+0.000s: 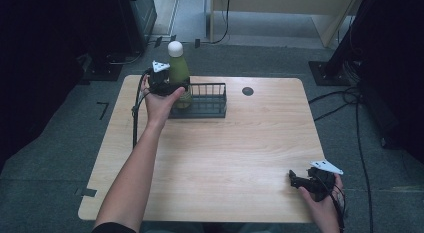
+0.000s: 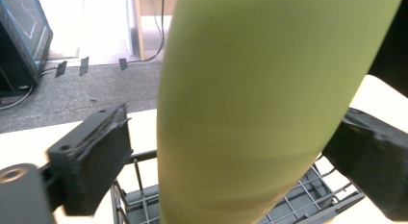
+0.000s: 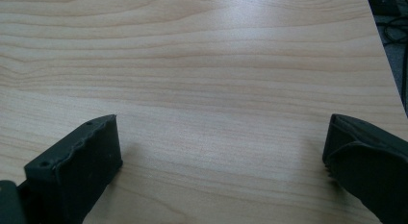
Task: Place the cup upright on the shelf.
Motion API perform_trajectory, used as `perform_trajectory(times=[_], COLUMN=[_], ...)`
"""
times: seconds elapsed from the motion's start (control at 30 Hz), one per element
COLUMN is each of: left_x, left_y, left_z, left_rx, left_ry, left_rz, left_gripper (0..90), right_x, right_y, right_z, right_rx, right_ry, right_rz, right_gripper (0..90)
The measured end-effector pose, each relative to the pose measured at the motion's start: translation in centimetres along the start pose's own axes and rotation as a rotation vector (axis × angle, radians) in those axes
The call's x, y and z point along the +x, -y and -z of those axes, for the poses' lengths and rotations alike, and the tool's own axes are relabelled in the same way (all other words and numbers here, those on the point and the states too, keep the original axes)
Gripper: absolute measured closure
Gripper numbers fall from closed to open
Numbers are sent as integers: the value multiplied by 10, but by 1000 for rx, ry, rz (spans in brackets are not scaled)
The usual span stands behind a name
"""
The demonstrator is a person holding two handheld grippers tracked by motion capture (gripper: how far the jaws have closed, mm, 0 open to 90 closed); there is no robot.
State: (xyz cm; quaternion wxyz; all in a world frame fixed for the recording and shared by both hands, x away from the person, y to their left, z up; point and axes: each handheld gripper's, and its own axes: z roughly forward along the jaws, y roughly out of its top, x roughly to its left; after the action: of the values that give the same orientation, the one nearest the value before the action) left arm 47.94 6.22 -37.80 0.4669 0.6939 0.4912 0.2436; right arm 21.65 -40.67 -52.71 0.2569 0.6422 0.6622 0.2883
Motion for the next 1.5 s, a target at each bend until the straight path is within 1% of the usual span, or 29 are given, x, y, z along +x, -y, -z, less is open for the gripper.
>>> perform_trajectory(times=[0.03,0.07,0.1,0.17,0.2,0.23,0.33,0.37,0.4,0.47,0.6,0.63,0.67,0.77,0.8,0.83,0.93,0.97,1.03,1.1,1.2,1.33,1.37,1.4,1.43,1.47,1.5], left_x=[1,1,2,2,2,2,2,2,3,4,6,6,6,7,8,8,7,7,7,8,9,11,13,13,15,17,17], left_y=[0,0,-1,0,1,1,8,8,11,13,24,27,27,35,42,42,54,54,63,66,76,91,99,99,108,112,112], left_z=[5,5,11,14,20,20,30,30,35,38,48,49,49,55,60,60,67,67,73,75,80,87,90,90,93,95,95], left_rx=[-7,-7,-15,-17,-20,-20,-21,-21,-25,-25,-19,-19,-19,-17,-18,-18,-8,-8,-7,-5,0,19,32,32,41,44,44], left_ry=[4,4,7,7,19,19,31,31,33,39,28,31,31,28,35,35,32,32,26,29,22,3,-2,-2,-6,-9,-9], left_rz=[6,6,3,0,-1,-1,-9,-9,-6,-2,-9,-9,-9,-9,-6,-6,-18,-18,-17,-15,-10,-19,-13,-13,-2,2,2], left_gripper=[0,0,0,0,0,0,0,0,0,0,0,0,0,0,0,0,0,0,0,0,0,0,0,0,0,0,0], right_x=[0,0,0,0,0,0,0,0,0,0,0,0,0,0,0,0,0,0,0,0,0,0,0,0,0,0,0], right_y=[0,0,0,0,0,0,0,0,0,0,0,0,0,0,0,0,0,0,0,0,0,0,0,0,0,0,0], right_z=[0,0,0,0,0,0,0,0,0,0,0,0,0,0,0,0,0,0,0,0,0,0,0,0,0,0,0], right_rx=[0,0,0,0,0,0,1,1,1,0,0,0,0,0,0,0,0,1,1,0,0,1,0,0,0,1,1], right_ry=[0,0,0,0,0,0,1,1,1,1,1,1,1,2,2,2,2,1,2,2,2,2,2,2,2,2,2], right_rz=[0,0,0,0,0,0,0,0,0,0,2,2,2,2,2,2,2,1,2,2,2,2,2,2,2,2,2], right_gripper=[0,0,0,0,0,0,0,0,0,0,0,0,0,0,0,0,0,0,0,0,0,0,0,0,0,0,0])
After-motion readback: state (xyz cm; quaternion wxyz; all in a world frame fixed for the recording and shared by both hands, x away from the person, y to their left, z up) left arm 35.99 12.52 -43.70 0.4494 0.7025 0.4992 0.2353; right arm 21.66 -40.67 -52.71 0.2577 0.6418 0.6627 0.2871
